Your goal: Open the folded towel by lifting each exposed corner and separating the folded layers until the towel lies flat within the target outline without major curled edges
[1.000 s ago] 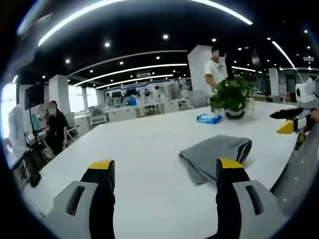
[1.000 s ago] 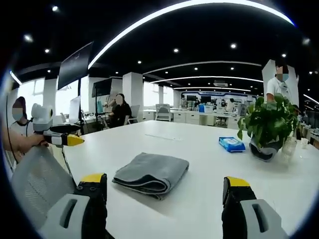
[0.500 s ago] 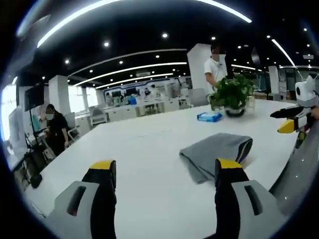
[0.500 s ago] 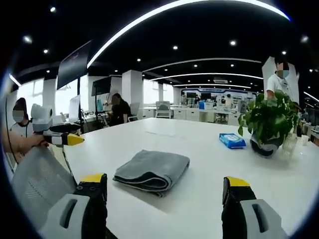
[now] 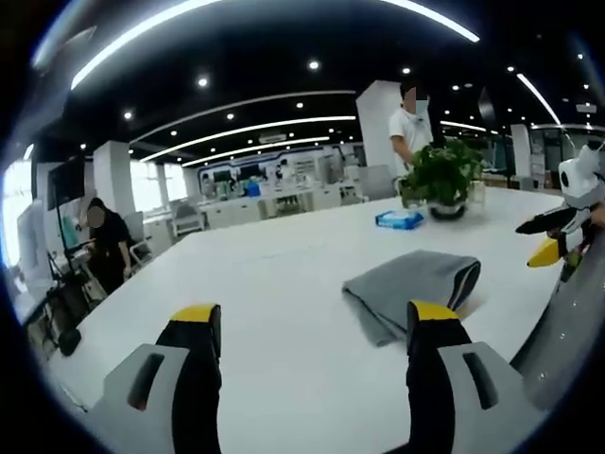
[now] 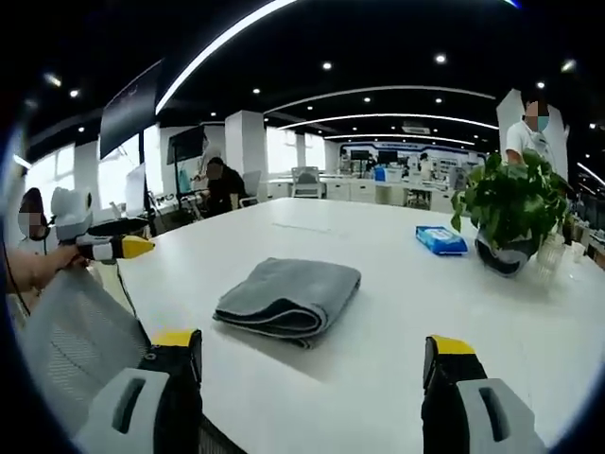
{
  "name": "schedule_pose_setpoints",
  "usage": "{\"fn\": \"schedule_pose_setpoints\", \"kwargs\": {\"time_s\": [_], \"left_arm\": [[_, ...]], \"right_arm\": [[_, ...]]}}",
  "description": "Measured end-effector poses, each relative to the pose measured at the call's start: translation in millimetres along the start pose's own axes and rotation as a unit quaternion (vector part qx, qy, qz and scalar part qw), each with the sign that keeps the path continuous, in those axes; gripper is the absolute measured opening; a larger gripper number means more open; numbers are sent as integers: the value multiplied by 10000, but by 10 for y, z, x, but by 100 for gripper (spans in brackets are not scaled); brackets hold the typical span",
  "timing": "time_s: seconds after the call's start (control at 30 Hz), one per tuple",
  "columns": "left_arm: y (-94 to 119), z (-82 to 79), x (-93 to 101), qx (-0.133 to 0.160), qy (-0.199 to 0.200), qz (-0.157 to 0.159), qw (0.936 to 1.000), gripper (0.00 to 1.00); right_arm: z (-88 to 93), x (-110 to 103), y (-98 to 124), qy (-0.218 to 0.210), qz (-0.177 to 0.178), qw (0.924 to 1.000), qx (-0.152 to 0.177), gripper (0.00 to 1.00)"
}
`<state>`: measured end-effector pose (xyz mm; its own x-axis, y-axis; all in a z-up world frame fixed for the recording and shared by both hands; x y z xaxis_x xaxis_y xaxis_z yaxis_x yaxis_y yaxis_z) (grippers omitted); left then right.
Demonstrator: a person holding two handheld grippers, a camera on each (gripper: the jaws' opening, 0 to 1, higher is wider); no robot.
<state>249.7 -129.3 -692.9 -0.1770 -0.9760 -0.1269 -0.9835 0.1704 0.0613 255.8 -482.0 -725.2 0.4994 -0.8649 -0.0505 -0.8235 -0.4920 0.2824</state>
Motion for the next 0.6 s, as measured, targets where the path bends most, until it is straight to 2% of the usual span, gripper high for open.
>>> {"fn": "schedule_pose_setpoints", "kwargs": {"time_s": [0.17,0.37,0.6], "left_arm": [[4,-13,15,5,-50,-37,10000,81],[27,-58,54,15,-31,-79,10000,81],[49,-92,47,52,-2,-206,9998,81]], "right_arm": [[23,-88,-20,354,-289,9989,-124,98],[99,-153,-16,752,-594,9940,-530,98],[144,-170,-10,866,-634,9911,-784,99]]}}
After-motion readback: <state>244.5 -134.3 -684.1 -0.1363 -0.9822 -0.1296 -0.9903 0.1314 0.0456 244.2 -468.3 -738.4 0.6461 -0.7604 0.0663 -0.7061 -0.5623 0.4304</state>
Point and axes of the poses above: the point that each gripper's makers call its tool centre point, and the gripper's own axes: y roughly backward along the fingers, x roughly to its right, z roughly out of its underside, the point moved 7 cm from there along y, roughly backward along the fingers, and after that the axes turned 6 degrees about x, right-handed, at the moved point
